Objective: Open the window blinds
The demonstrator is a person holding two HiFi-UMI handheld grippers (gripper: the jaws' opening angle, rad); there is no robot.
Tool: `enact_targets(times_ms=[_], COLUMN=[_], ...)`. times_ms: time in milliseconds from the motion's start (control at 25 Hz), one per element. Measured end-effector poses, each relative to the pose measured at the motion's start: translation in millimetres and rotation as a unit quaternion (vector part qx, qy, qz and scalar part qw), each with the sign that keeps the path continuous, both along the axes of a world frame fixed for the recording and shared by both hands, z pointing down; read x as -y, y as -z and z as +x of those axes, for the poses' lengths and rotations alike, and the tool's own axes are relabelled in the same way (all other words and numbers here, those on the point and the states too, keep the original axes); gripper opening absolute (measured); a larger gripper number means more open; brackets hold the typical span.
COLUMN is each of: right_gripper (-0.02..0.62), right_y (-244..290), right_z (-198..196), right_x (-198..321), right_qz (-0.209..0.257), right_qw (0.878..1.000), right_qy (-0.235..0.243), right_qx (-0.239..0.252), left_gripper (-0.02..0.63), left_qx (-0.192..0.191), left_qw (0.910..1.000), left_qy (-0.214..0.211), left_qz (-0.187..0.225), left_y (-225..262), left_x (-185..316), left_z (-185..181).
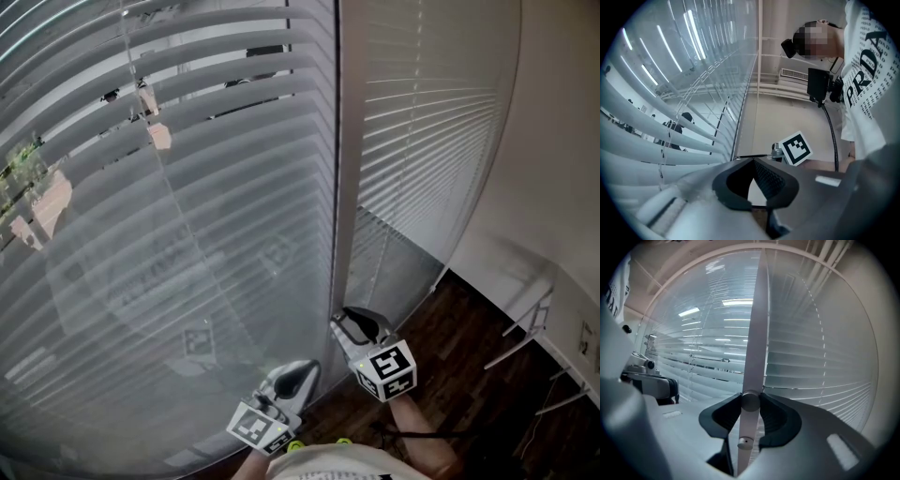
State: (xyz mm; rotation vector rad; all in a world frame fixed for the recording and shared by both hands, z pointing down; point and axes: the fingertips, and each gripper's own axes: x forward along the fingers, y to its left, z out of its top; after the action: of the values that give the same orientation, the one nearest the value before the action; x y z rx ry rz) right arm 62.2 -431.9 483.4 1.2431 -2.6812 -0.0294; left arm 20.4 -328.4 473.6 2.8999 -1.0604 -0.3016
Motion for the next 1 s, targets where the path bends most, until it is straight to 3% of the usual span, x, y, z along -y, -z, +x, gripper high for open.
enact_targets(times_ms=[200,360,480,600,760,880,1000], right_gripper=[0.130,0.130,0.130,0.139,0.175,0.166,0.130], right_y=[-0.7,8.4,19.6,10.5,-5.3,-7.9,-8.0], right_z=[-0.8,-3.3,-8.7,-11.2,-7.9,-8.9,-12.8], right_x=[0.4,-7.3,-20.5,-29.4,-24.3,-17.7,-14.7], right_qz=[0.007,0.038,0.088,0.148,0.223,0.266,0.283], right_qw=[1.000,0.998,0.988,0.953,0.882,0.844,0.832], right_qy=[0.009,0.038,0.071,0.089,0.067,0.051,0.050], right_qx=[-0.012,-0.040,-0.104,-0.248,-0.410,-0.462,-0.475], left_gripper=[-0.009,-0.009,-0.009,-0.009,-0.009,-0.009,-0.009], left_qx=[0.001,0.003,0.004,0.004,0.002,0.000,0.000], left_qw=[1.0000,1.0000,1.0000,1.0000,1.0000,1.0000,1.0000], left_qy=[-0.003,-0.005,0.000,0.003,0.006,0.005,0.003], left_qz=[0.000,0.002,0.002,0.002,0.001,-0.001,-0.002], left_y=[-0.2,0.9,1.7,2.1,1.9,1.3,0.7], left_x=[-1.0,-1.6,-0.4,0.9,1.7,2.5,3.1], left_z=[1.0,1.0,-1.9,-3.2,-3.5,-2.3,-1.1])
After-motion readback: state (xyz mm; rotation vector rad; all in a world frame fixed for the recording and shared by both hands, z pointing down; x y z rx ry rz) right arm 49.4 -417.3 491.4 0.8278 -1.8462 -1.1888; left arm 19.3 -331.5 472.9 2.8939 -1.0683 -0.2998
